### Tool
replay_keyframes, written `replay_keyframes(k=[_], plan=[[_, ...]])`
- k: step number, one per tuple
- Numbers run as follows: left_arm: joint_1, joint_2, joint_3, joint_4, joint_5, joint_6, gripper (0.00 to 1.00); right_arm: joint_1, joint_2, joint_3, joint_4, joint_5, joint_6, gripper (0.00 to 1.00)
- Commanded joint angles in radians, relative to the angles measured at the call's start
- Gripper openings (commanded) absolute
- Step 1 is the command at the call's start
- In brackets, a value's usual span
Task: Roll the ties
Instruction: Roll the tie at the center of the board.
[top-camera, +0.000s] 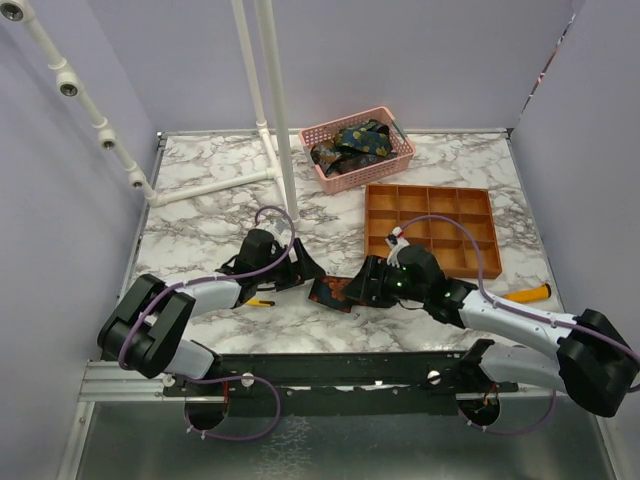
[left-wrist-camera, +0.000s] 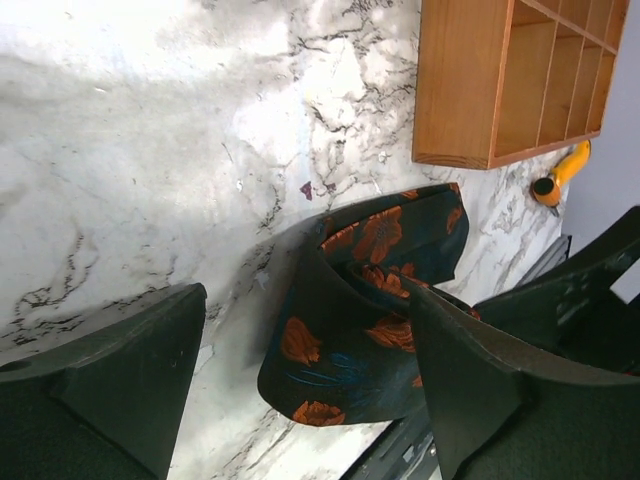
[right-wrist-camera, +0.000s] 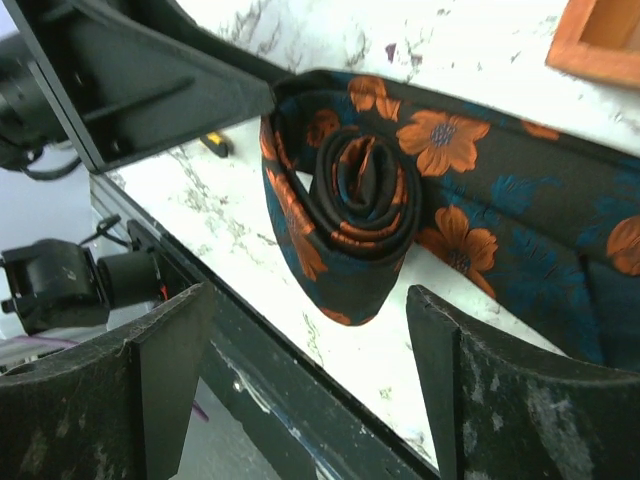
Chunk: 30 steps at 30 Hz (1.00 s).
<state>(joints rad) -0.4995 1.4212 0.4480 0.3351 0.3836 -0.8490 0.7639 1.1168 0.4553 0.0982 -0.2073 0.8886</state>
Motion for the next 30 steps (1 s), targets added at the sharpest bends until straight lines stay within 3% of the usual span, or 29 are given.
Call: replay_keyframes(k=[1, 7, 14, 20, 25, 30], plan=[[-0.001, -0.02, 0.003, -0.072, -0.087, 0.022, 0.84, 0.032, 0.028, -0.014, -0.037, 0.016, 0.001, 0.83], [-0.001, -0.034, -0.004, -0.085, -0.095, 0.024, 0.84, 0.034, 0.163, 0.04, 0.009, 0.049, 0.018, 0.82], [-0.001, -0.049, -0.008, -0.104, -0.107, 0.034, 0.84, 0.033, 0.307, 0.096, 0.073, 0.05, 0.021, 0.72], [-0.001, -0.029, -0.006, -0.099, -0.098, 0.04, 0.84, 0.033, 0.391, 0.149, 0.141, -0.008, 0.031, 0.55], [-0.001, -0.033, -0.003, -0.097, -0.109, 0.041, 0.84, 0.033, 0.388, 0.156, 0.157, -0.015, 0.024, 0.55], [0.001, -0.062, 0.019, -0.15, -0.196, 0.032, 0.85, 0.033, 0.406, 0.178, 0.148, -0.005, 0.029, 0.62]])
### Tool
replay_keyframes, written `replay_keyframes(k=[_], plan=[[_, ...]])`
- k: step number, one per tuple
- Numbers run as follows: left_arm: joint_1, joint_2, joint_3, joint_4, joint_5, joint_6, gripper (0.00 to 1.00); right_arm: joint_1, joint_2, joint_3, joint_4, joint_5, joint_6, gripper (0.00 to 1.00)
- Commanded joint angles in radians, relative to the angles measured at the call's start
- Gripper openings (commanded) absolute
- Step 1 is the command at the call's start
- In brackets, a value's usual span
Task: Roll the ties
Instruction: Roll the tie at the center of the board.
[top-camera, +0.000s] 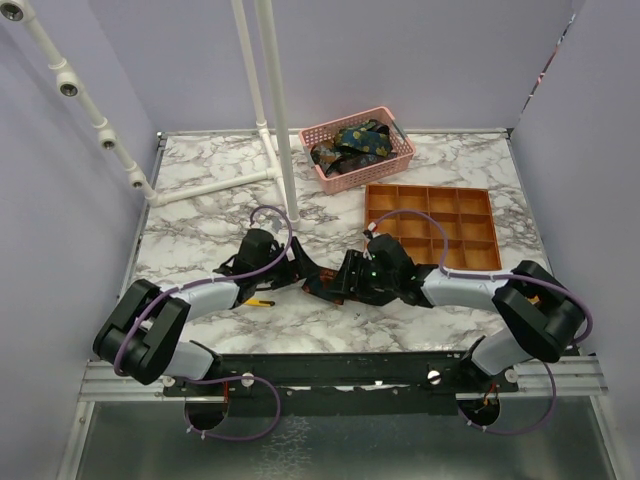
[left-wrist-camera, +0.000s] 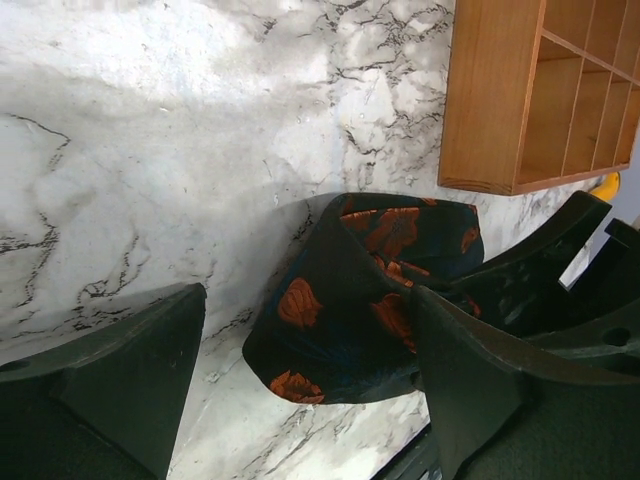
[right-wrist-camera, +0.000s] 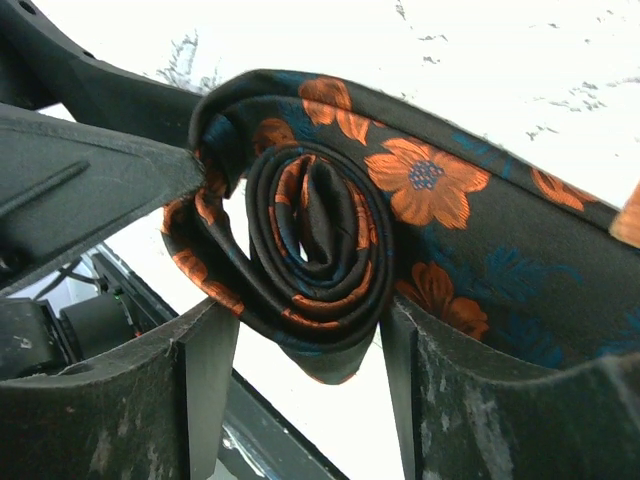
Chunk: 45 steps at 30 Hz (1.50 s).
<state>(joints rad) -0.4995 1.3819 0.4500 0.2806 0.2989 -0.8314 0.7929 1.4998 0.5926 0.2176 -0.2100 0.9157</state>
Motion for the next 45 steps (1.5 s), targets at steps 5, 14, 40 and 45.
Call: replay_keyframes(k=[5, 14, 40, 45], plan=[[0.004, -0.153, 0.018, -0.185, -0.306, 0.015, 0.87, -0.004, 0.013, 0.048, 0.016, 0.047, 0.04, 0.68], [0.003, -0.354, -0.014, -0.276, -0.431, 0.029, 0.87, -0.027, 0.124, 0.115, 0.031, -0.042, 0.072, 0.66], [0.006, -0.29, -0.032, -0.284, -0.364, 0.036, 0.87, -0.063, 0.291, 0.084, 0.517, -0.175, 0.15, 0.12], [0.012, -0.293, -0.026, -0.261, -0.378, 0.052, 0.87, -0.095, 0.388, 0.109, 0.571, -0.219, 0.114, 0.12]])
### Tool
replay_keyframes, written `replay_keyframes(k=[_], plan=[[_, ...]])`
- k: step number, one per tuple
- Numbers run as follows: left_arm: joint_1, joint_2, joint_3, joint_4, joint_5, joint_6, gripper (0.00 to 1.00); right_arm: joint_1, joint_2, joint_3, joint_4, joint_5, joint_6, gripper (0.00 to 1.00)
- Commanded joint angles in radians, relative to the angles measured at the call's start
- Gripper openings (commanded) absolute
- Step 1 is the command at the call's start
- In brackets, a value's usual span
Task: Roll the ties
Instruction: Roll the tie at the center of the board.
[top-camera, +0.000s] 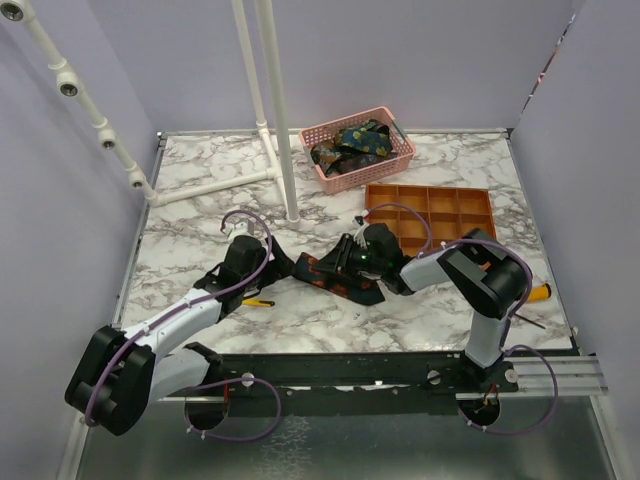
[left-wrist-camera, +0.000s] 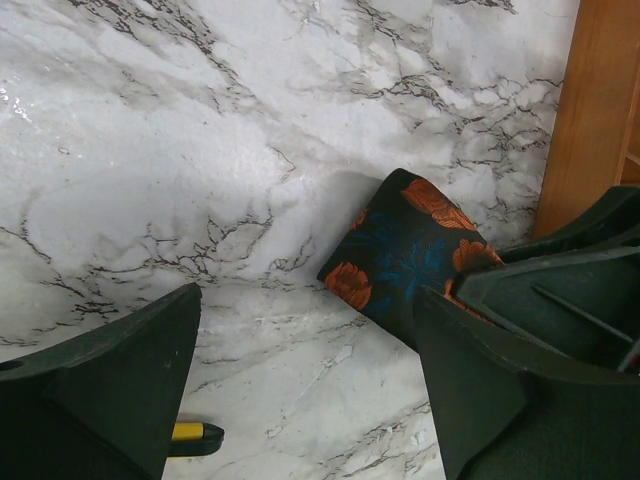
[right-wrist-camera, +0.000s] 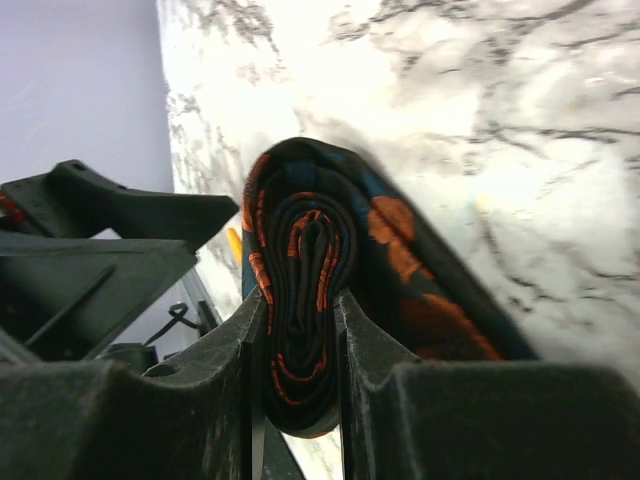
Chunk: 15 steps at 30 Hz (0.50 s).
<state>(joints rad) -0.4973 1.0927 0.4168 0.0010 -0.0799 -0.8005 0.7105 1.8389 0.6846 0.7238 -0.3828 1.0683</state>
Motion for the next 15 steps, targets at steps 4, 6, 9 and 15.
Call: replay_keyframes(k=[4, 6, 9, 15], plan=[[0.032, 0.001, 0.034, 0.033, 0.019, 0.078, 0.88, -0.012, 0.091, 0.039, 0.08, -0.082, -0.036, 0.13], [0.063, 0.029, 0.053, 0.061, 0.104, 0.121, 0.89, -0.013, 0.109, 0.037, 0.101, -0.091, -0.027, 0.13], [0.128, 0.13, 0.089, 0.107, 0.284, 0.17, 0.88, -0.012, 0.134, 0.033, 0.137, -0.106, -0.014, 0.14], [0.178, 0.325, 0.19, 0.106, 0.531, 0.237, 0.85, -0.013, 0.136, 0.039, 0.121, -0.116, -0.02, 0.3]])
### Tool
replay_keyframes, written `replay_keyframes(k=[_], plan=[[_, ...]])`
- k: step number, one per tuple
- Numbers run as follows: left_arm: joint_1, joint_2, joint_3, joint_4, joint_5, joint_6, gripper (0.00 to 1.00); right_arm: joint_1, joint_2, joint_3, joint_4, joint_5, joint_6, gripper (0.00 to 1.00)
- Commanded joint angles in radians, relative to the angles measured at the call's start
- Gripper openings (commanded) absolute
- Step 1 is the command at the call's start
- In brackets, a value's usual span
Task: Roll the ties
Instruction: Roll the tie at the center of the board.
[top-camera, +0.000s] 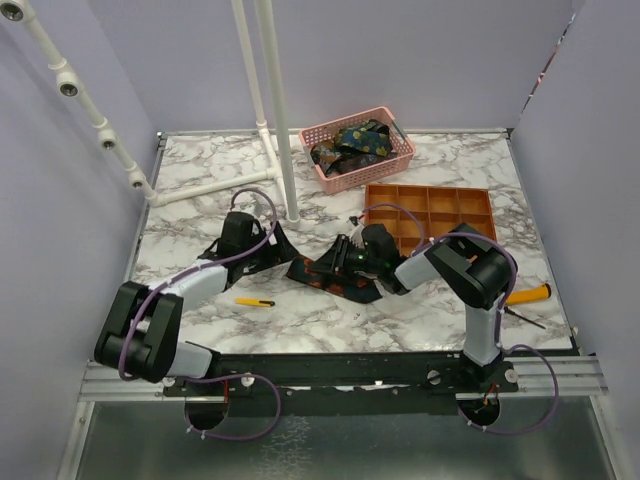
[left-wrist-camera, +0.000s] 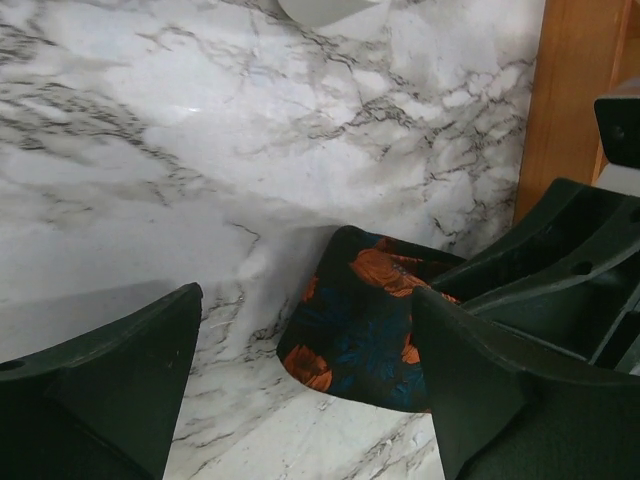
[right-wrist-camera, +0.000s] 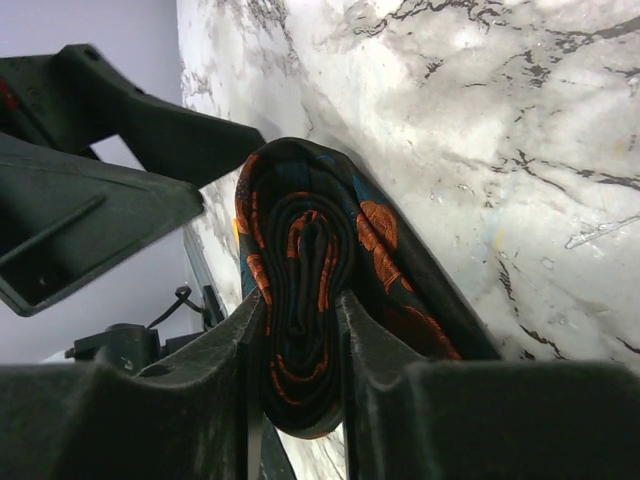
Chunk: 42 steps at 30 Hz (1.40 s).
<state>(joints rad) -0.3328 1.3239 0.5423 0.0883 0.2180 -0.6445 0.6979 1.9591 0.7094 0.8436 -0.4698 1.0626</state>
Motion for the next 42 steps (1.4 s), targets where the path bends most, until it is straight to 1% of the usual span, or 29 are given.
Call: replay_keyframes(k=[1, 3, 6, 10, 13, 14, 16, 17, 20, 24, 26, 29, 36, 42], plan=[[0.014, 0.115, 0.076, 0.007, 0.244, 0.091, 0.85, 0.0, 0.0, 0.011, -0.023, -0.019, -0.02, 0.36], [0.017, 0.139, 0.094, -0.02, 0.242, 0.115, 0.85, 0.0, -0.047, 0.011, -0.106, 0.015, -0.051, 0.47], [0.021, 0.148, 0.095, -0.03, 0.245, 0.137, 0.85, 0.0, -0.143, 0.019, -0.265, 0.074, -0.115, 0.57], [0.025, 0.159, 0.097, -0.039, 0.253, 0.145, 0.85, 0.0, -0.243, 0.034, -0.472, 0.147, -0.184, 0.63], [0.03, 0.159, 0.1, -0.039, 0.252, 0.143, 0.85, 0.002, -0.314, 0.036, -0.587, 0.201, -0.232, 0.64], [0.031, 0.158, 0.1, -0.039, 0.251, 0.142, 0.85, 0.007, -0.335, 0.04, -0.627, 0.216, -0.256, 0.64], [0.032, 0.159, 0.102, -0.039, 0.246, 0.137, 0.85, 0.022, -0.369, 0.05, -0.681, 0.223, -0.29, 0.59], [0.032, 0.159, 0.103, -0.039, 0.243, 0.135, 0.85, 0.03, -0.379, 0.057, -0.708, 0.221, -0.304, 0.56], [0.034, 0.159, 0.105, -0.036, 0.237, 0.126, 0.85, 0.053, -0.405, 0.068, -0.759, 0.201, -0.327, 0.41], [0.034, 0.149, 0.1, -0.024, 0.213, 0.113, 0.85, 0.081, -0.43, 0.069, -0.758, 0.164, -0.312, 0.32], [0.034, 0.147, 0.101, -0.019, 0.213, 0.106, 0.85, 0.09, -0.413, 0.087, -0.749, 0.142, -0.293, 0.31], [0.033, 0.15, 0.102, -0.018, 0.216, 0.103, 0.85, 0.092, -0.364, 0.107, -0.74, 0.151, -0.266, 0.29], [0.034, 0.146, 0.085, -0.015, 0.225, 0.106, 0.85, 0.089, -0.274, 0.127, -0.752, 0.277, -0.214, 0.27], [0.034, 0.14, 0.087, -0.016, 0.243, 0.11, 0.85, 0.067, -0.226, 0.118, -0.777, 0.317, -0.199, 0.25]])
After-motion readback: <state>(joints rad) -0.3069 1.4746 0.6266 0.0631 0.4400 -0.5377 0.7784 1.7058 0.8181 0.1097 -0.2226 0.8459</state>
